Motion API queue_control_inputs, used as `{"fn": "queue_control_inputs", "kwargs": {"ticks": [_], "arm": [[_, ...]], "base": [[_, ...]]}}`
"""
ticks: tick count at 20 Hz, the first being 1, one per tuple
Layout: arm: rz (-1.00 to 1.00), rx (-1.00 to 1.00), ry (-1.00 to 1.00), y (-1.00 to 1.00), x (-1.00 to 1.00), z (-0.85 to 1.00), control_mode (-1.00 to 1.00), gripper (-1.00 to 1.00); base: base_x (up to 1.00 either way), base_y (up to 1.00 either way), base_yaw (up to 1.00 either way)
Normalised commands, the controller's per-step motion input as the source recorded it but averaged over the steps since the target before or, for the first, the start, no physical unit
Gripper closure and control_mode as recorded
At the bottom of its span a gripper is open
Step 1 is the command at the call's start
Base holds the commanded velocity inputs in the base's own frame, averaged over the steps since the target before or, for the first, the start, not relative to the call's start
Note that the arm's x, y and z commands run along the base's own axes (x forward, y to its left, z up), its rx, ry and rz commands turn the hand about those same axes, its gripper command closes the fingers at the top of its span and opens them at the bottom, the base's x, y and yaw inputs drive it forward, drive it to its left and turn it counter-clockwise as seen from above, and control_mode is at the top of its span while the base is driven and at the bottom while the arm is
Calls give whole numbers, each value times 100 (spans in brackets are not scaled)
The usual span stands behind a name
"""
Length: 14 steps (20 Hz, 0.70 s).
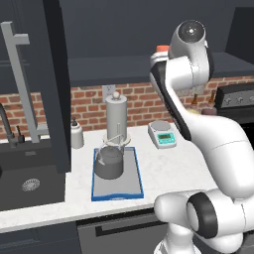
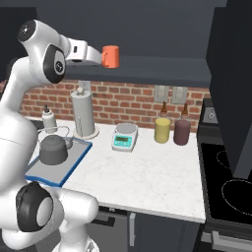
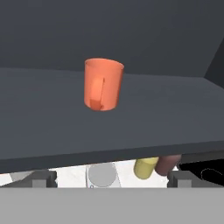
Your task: Pick the kettle from the counter and place it on the tray. Then pick the mug from the cabinet and place it on the tray. Then close the cabinet doors.
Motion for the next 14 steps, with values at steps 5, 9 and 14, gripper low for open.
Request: {"fn": "queue_control_inputs", "kwargs": {"ticks": [5, 9, 14], "arm": [[-1, 0, 0, 0, 34, -3, -100, -100], [-2, 0, 0, -1, 22, 0, -100, -100], [-3, 0, 0, 0, 26, -1, -100, -100]], "base": [[0, 0, 0], [0, 0, 0], [0, 0, 0]]}}
